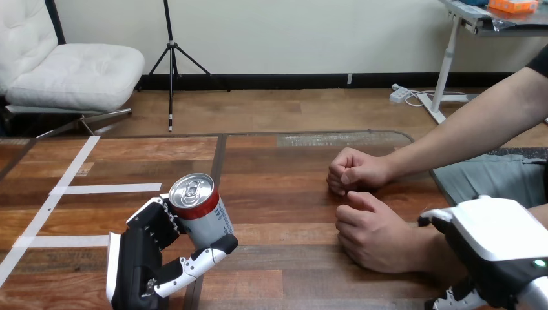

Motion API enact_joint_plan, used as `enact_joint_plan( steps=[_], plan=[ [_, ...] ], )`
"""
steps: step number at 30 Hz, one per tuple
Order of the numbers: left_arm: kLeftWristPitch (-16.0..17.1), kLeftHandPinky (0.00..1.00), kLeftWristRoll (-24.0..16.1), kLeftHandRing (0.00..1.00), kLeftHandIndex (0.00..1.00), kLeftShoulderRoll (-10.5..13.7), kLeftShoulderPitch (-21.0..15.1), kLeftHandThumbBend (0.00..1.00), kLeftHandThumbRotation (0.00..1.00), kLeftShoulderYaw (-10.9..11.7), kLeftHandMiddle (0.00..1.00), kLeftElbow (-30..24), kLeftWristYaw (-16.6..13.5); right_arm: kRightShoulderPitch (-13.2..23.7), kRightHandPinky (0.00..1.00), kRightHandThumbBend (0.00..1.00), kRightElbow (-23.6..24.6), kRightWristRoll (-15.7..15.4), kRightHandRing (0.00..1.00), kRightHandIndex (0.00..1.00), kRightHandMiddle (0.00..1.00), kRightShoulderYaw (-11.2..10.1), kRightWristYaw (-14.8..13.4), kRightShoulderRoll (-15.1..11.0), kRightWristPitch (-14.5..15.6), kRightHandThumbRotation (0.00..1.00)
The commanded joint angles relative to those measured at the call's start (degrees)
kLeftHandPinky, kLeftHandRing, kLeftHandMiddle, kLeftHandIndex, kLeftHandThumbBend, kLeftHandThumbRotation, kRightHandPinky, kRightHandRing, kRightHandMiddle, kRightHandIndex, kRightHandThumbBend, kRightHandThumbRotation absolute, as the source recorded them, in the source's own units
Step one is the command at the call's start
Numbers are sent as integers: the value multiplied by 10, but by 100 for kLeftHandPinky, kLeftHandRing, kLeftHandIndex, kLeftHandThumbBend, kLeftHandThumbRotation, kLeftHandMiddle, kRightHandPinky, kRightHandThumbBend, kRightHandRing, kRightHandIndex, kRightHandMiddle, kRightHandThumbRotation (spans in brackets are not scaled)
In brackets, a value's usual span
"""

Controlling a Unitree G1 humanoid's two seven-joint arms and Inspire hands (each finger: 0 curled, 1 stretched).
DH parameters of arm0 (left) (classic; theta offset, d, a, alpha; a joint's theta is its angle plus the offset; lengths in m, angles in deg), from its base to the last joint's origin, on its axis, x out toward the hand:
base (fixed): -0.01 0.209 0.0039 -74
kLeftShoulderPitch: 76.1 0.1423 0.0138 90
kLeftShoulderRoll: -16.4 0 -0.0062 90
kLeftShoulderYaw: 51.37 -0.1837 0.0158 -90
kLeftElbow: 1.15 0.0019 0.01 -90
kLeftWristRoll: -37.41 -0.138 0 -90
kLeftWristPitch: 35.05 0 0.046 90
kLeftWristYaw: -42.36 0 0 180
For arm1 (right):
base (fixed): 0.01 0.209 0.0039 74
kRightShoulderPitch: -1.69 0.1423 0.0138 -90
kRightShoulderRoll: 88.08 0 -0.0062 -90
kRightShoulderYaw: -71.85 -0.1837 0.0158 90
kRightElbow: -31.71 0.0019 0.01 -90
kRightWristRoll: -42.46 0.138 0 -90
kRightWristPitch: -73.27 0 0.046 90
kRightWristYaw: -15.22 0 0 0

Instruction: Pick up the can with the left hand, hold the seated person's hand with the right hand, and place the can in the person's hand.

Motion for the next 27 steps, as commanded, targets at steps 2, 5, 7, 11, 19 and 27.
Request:
enact_joint_plan(
  steps=[2, 5, 7, 11, 19, 27],
  plan=[
    [3, 41, -2, 44, 52, -1, -23, 72, 0, -1, 49, -42, 0, 49, 100, 88, -4, -7, 90, 85, 87, 1, -30, 0, -1, 23],
    [1, 41, -6, 44, 52, -1, -24, 72, 0, 0, 49, -45, -4, 53, 100, 86, -9, -3, 92, 86, 89, 1, -43, -1, -6, 24],
    [0, 40, -11, 44, 52, -1, -25, 72, 0, 2, 49, -46, -7, 55, 100, 85, -13, -1, 93, 87, 89, 2, -51, -2, -9, 25],
    [1, 40, -18, 43, 52, -1, -28, 73, 0, 4, 49, -43, -14, 61, 100, 83, -22, -5, 94, 88, 90, 4, -64, -6, -15, 25],
    [-5, 42, -17, 44, 51, -2, -31, 73, 0, 4, 49, -45, -20, 77, 100, 82, -45, -11, 96, 89, 91, 11, -77, -12, -22, 26],
    [-8, 44, -27, 44, 51, -1, -33, 73, 0, 6, 48, -47, -32, 93, 100, 82, -66, -16, 95, 90, 91, 19, -83, -14, -26, 26]
  ],
)
